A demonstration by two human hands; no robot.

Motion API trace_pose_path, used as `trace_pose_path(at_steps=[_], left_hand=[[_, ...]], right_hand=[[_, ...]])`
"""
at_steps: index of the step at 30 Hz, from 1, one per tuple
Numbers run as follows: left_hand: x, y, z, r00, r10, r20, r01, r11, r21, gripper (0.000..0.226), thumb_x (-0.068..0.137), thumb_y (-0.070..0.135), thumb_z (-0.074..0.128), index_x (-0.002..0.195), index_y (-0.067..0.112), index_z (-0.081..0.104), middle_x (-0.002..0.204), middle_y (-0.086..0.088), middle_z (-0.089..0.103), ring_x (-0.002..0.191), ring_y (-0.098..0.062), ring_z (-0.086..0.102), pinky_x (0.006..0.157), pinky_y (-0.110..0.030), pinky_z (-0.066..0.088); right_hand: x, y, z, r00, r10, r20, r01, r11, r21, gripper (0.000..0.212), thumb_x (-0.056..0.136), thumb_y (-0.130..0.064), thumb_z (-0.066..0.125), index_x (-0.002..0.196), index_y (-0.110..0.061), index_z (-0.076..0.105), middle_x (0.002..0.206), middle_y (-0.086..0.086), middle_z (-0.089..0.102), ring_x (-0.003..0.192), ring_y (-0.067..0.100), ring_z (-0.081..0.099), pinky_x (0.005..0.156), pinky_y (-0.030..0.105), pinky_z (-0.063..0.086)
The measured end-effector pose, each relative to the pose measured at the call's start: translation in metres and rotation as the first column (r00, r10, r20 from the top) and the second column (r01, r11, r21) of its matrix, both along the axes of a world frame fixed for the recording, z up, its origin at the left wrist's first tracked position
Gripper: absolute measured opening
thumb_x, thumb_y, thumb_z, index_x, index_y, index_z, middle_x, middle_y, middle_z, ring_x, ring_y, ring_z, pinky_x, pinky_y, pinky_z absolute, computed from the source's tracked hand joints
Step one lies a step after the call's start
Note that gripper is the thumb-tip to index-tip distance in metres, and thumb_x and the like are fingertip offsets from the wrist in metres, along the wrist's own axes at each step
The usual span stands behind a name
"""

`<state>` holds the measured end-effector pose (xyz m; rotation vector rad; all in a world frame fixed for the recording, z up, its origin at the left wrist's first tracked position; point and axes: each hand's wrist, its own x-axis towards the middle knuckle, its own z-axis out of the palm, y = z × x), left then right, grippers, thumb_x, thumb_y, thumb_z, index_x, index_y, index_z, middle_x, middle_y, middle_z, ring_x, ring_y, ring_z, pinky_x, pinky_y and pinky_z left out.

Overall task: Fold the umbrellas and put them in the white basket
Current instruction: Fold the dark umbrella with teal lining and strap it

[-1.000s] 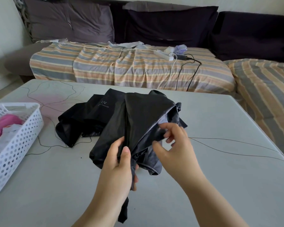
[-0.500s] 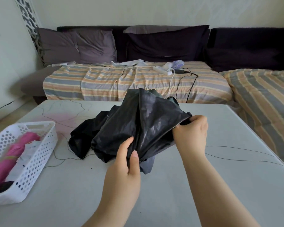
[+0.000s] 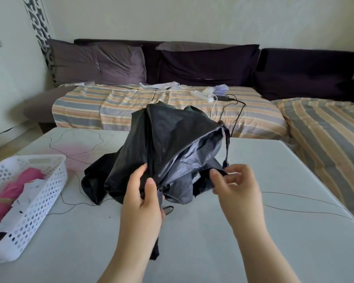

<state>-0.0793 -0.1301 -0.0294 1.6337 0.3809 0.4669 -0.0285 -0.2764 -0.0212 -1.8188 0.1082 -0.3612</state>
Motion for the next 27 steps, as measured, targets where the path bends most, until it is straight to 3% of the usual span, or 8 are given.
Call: trace_pose_path(at_steps=[5, 10, 14, 17, 19, 21, 24, 27], left_hand=[[-0.003, -0.004, -0.019, 0.997, -0.071, -0.036, 0.071, 0.997, -0.014, 0.032, 0.097, 0.028, 0.042, 0.102, 0.058, 0.05, 0.063, -0.002, 0.063, 0.043, -0.016, 0.05, 0.042, -0.028, 0.042], [0.001, -0.008, -0.025, 0.988, -0.152, -0.019, 0.153, 0.985, 0.08, 0.03, 0.096, 0.03, 0.042, 0.108, 0.057, 0.049, 0.068, -0.003, 0.064, 0.05, -0.015, 0.052, 0.048, -0.031, 0.046], [0.004, -0.015, -0.033, 0.984, -0.178, -0.004, 0.175, 0.965, 0.194, 0.032, 0.095, 0.034, 0.041, 0.118, 0.055, 0.046, 0.084, 0.011, 0.062, 0.065, -0.013, 0.055, 0.062, -0.028, 0.045], [-0.002, -0.022, -0.034, 0.981, -0.193, -0.012, 0.189, 0.94, 0.285, 0.032, 0.094, 0.033, 0.042, 0.117, 0.056, 0.045, 0.061, 0.015, 0.057, 0.055, -0.01, 0.053, 0.054, -0.022, 0.043], [-0.008, -0.029, -0.033, 0.978, -0.209, 0.005, 0.193, 0.911, 0.365, 0.034, 0.094, 0.029, 0.044, 0.115, 0.056, 0.043, 0.055, 0.02, 0.055, 0.048, -0.006, 0.049, 0.048, -0.014, 0.037], [-0.015, -0.035, -0.032, 0.976, -0.217, 0.022, 0.188, 0.888, 0.419, 0.037, 0.093, 0.026, 0.045, 0.114, 0.056, 0.039, 0.054, 0.024, 0.053, 0.047, -0.002, 0.048, 0.046, -0.011, 0.033], [-0.021, -0.04, -0.034, 0.981, -0.194, 0.021, 0.176, 0.927, 0.33, 0.034, 0.094, 0.029, 0.043, 0.114, 0.056, 0.045, 0.064, 0.021, 0.059, 0.05, -0.006, 0.052, 0.051, -0.016, 0.041], [-0.019, -0.035, -0.032, 0.996, -0.09, -0.015, 0.091, 0.992, 0.093, 0.03, 0.096, 0.029, 0.042, 0.112, 0.053, 0.05, 0.07, 0.009, 0.062, 0.051, -0.012, 0.055, 0.05, -0.028, 0.048]], right_hand=[[0.005, 0.016, -0.005, 0.993, 0.115, 0.024, -0.113, 0.991, -0.075, 0.017, 0.081, -0.027, 0.072, 0.082, -0.022, 0.056, 0.069, -0.002, 0.058, 0.056, 0.001, 0.049, 0.056, 0.01, 0.041], [0.016, 0.012, -0.011, 0.987, 0.149, -0.061, -0.155, 0.98, -0.125, 0.019, 0.083, -0.024, 0.069, 0.079, -0.023, 0.05, 0.064, -0.013, 0.058, 0.059, -0.006, 0.053, 0.052, 0.006, 0.04], [0.019, 0.002, -0.006, 0.978, 0.19, -0.082, -0.186, 0.981, 0.047, 0.021, 0.077, -0.033, 0.069, 0.087, -0.019, 0.057, 0.067, -0.016, 0.063, 0.062, -0.001, 0.057, 0.063, 0.016, 0.046], [0.018, -0.004, -0.008, 0.978, 0.168, -0.121, -0.166, 0.986, 0.029, 0.027, 0.075, -0.031, 0.067, 0.098, -0.02, 0.058, 0.081, -0.008, 0.068, 0.075, 0.011, 0.061, 0.059, 0.024, 0.045], [0.017, -0.007, -0.01, 0.986, 0.111, -0.128, -0.104, 0.993, 0.06, 0.021, 0.08, -0.026, 0.061, 0.101, -0.021, 0.056, 0.083, -0.006, 0.065, 0.069, 0.012, 0.056, 0.054, 0.022, 0.038], [0.017, -0.012, -0.008, 0.99, 0.066, -0.125, -0.053, 0.993, 0.103, 0.007, 0.081, -0.022, 0.055, 0.088, -0.02, 0.056, 0.07, -0.004, 0.057, 0.058, 0.014, 0.046, 0.051, 0.021, 0.032], [0.019, -0.017, -0.006, 0.996, -0.013, -0.093, 0.019, 0.998, 0.068, 0.017, 0.083, -0.007, 0.047, 0.068, -0.015, 0.045, 0.056, 0.0, 0.047, 0.052, 0.021, 0.042, 0.043, 0.019, 0.03], [0.011, -0.015, -0.009, 0.997, -0.069, 0.038, 0.073, 0.993, -0.095, 0.02, 0.085, -0.007, 0.052, 0.066, -0.009, 0.048, 0.055, 0.007, 0.052, 0.054, 0.027, 0.043, 0.037, 0.017, 0.031]])
